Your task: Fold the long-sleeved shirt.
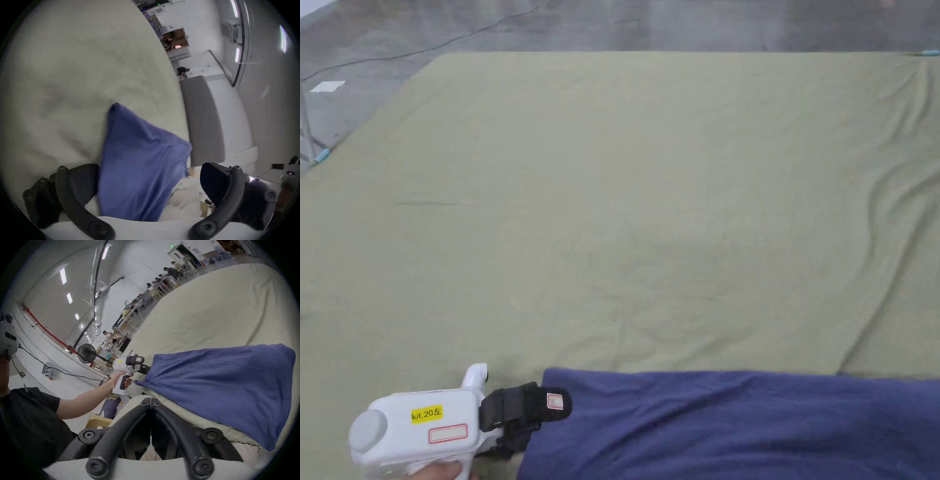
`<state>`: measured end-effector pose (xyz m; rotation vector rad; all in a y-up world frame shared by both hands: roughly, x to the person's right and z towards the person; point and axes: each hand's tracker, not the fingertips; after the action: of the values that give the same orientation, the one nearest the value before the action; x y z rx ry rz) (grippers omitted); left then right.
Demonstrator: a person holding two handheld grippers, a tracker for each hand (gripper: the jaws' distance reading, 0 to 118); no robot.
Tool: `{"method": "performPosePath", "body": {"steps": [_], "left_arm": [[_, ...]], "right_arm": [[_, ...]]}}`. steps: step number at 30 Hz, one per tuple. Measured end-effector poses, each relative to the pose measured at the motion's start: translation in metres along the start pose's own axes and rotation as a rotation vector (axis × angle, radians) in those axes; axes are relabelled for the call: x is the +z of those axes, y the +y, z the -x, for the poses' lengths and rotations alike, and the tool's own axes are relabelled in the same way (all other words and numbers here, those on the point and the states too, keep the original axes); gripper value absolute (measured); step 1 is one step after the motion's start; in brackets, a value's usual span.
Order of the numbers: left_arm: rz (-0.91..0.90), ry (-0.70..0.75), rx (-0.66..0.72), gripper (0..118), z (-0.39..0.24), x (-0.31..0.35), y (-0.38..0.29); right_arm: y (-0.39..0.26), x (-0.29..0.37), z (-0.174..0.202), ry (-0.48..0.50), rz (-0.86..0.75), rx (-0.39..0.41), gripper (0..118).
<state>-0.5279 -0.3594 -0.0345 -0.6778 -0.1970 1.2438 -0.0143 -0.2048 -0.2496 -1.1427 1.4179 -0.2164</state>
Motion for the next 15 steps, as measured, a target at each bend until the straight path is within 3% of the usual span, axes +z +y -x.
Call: {"method": "performPosePath", "body": {"steps": [3, 4, 5, 6, 8, 9, 10, 11, 15], "left_arm": [[0.022, -0.001, -0.019, 117, -0.003, -0.024, 0.003], [0.024, -0.028, -0.018, 111, -0.005, -0.031, 0.003], [0.028, -0.082, 0.004, 82, -0.005, -0.037, 0.002], [0.034, -0.135, 0.041, 0, -0.002, -0.042, 0.002], [0.030, -0.153, 0.124, 0, 0.006, -0.060, -0.002], [0.073, 0.013, 0.175, 0, 0.015, -0.074, -0.010], [0.104, 0.036, 0.181, 0, 0.019, -0.079, -0.016], [0.045, -0.096, 0.104, 0, 0.013, -0.068, -0.015], [-0.047, -0.181, 0.155, 0, 0.013, -0.033, -0.012]], "right_arm": [[0.009, -0.012, 0.006, -0.001, 0.004, -0.004, 0], [0.012, -0.017, 0.007, -0.002, 0.004, -0.008, 0], [0.014, -0.019, 0.008, 0.001, 0.004, -0.012, 0], [0.015, -0.022, 0.009, 0.005, 0.004, -0.015, 0], [0.017, -0.026, 0.011, 0.000, 0.009, -0.017, 0], [0.018, -0.027, 0.014, -0.007, 0.014, -0.014, 0], [0.018, -0.027, 0.016, -0.016, 0.018, -0.010, 0], [0.018, -0.026, 0.017, -0.025, 0.018, -0.005, 0], [0.015, -0.014, 0.017, -0.039, 0.008, -0.010, 0]]}}
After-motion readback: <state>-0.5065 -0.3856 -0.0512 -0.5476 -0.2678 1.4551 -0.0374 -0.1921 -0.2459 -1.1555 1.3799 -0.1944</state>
